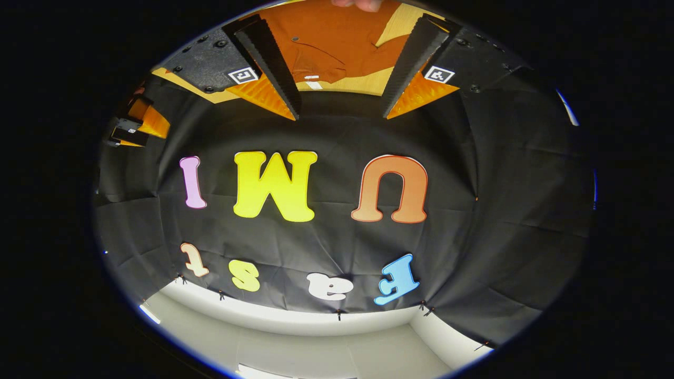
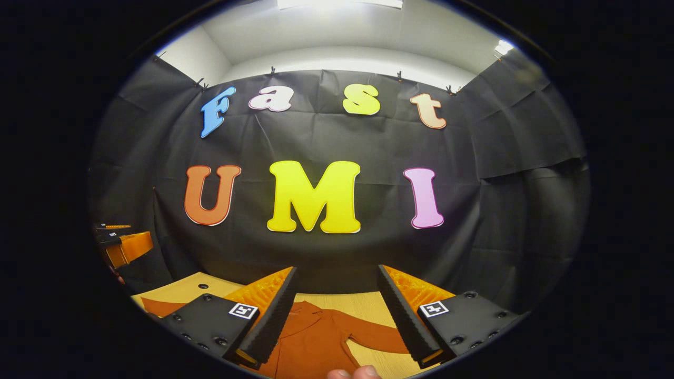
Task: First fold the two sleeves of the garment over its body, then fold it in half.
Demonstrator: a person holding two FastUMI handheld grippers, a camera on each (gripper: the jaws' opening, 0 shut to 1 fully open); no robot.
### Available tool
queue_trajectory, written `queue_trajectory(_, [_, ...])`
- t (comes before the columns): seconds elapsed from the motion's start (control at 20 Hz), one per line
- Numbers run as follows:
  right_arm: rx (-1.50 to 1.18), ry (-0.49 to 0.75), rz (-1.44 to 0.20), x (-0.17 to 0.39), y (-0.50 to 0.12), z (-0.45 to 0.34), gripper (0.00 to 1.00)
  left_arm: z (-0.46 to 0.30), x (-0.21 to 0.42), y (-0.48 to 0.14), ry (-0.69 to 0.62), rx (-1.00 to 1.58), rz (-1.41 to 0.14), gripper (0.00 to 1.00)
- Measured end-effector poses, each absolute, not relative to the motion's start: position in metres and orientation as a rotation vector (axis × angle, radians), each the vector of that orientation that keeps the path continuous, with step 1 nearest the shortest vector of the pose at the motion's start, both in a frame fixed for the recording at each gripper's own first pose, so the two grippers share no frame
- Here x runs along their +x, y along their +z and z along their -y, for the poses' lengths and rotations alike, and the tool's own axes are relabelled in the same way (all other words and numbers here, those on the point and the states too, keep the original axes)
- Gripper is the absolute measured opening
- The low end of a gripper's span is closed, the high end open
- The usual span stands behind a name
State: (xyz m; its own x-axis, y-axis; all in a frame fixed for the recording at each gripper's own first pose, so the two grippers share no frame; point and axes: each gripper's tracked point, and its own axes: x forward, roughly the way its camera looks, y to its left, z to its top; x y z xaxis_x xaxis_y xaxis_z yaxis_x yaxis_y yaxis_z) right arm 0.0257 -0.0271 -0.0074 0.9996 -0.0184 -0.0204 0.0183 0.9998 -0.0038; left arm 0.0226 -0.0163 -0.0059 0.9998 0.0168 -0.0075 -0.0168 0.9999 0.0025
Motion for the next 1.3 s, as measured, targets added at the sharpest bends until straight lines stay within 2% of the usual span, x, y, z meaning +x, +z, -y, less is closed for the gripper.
queue_trajectory(0.55, [0.004,-0.044,-0.040,0.042,-0.016,0.046,0.95,0.027,0.032,-0.007,0.019,0.008,-0.008,0.98])
queue_trajectory(1.3, [0.011,-0.008,-0.061,0.042,-0.024,0.041,0.93,0.029,0.032,-0.015,0.024,0.028,-0.029,0.98])
